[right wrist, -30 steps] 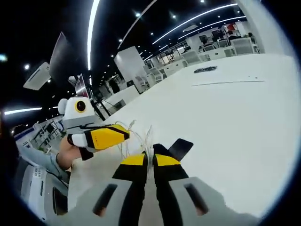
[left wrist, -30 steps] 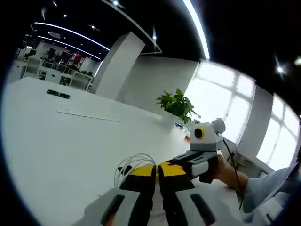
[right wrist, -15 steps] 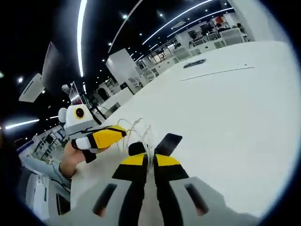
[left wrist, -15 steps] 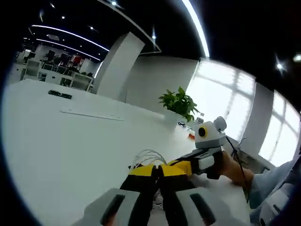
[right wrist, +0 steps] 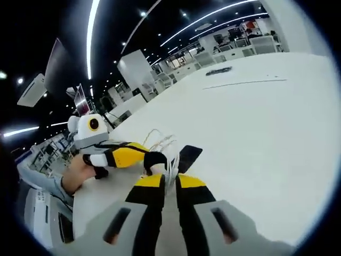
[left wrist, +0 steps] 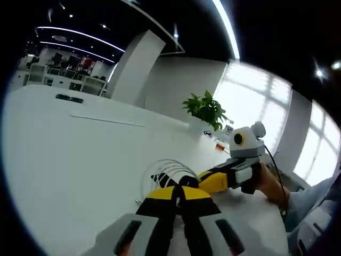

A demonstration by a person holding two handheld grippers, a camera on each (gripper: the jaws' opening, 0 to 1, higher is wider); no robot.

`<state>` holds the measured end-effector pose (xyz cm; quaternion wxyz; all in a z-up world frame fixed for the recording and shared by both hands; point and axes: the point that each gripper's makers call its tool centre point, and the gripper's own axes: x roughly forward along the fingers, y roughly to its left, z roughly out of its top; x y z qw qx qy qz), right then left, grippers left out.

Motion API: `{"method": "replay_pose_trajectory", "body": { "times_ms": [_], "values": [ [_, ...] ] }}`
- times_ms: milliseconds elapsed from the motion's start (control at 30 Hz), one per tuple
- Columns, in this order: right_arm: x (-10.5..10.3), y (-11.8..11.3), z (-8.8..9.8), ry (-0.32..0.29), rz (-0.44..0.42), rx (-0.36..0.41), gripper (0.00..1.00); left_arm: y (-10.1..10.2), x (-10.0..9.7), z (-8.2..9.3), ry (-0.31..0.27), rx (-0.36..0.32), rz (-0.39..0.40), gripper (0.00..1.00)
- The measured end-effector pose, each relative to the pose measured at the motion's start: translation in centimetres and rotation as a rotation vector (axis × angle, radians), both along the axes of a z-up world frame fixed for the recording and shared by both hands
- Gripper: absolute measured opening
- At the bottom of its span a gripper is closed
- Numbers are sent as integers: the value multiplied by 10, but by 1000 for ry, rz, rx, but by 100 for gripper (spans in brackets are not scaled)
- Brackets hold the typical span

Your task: Peel open the Velcro strap on the desktop, arrange the wired earphones neatly onto it, and close the Velcro strap to secure them.

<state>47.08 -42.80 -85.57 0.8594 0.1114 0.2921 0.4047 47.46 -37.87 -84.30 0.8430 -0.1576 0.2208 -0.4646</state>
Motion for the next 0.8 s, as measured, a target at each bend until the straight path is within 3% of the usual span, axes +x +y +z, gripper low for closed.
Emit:
{"method": "replay_pose_trajectory", "body": {
  "times_ms": [200,467,667,800],
  "values": [
    [1,-2,2,-34,-12,-19,11,1,-2,-3,5,6,-6,7],
    [3,-3,0,-112,-11,-125,11,11,2,3,-7,-8,15,7],
    [5,-4,2,-100,-19,-89,11,11,0,0,-23,20,11,7],
    [8,-4,7,-130,-31,-76,11,8,-4,-2,-31,33,-9,7]
  ]
}}
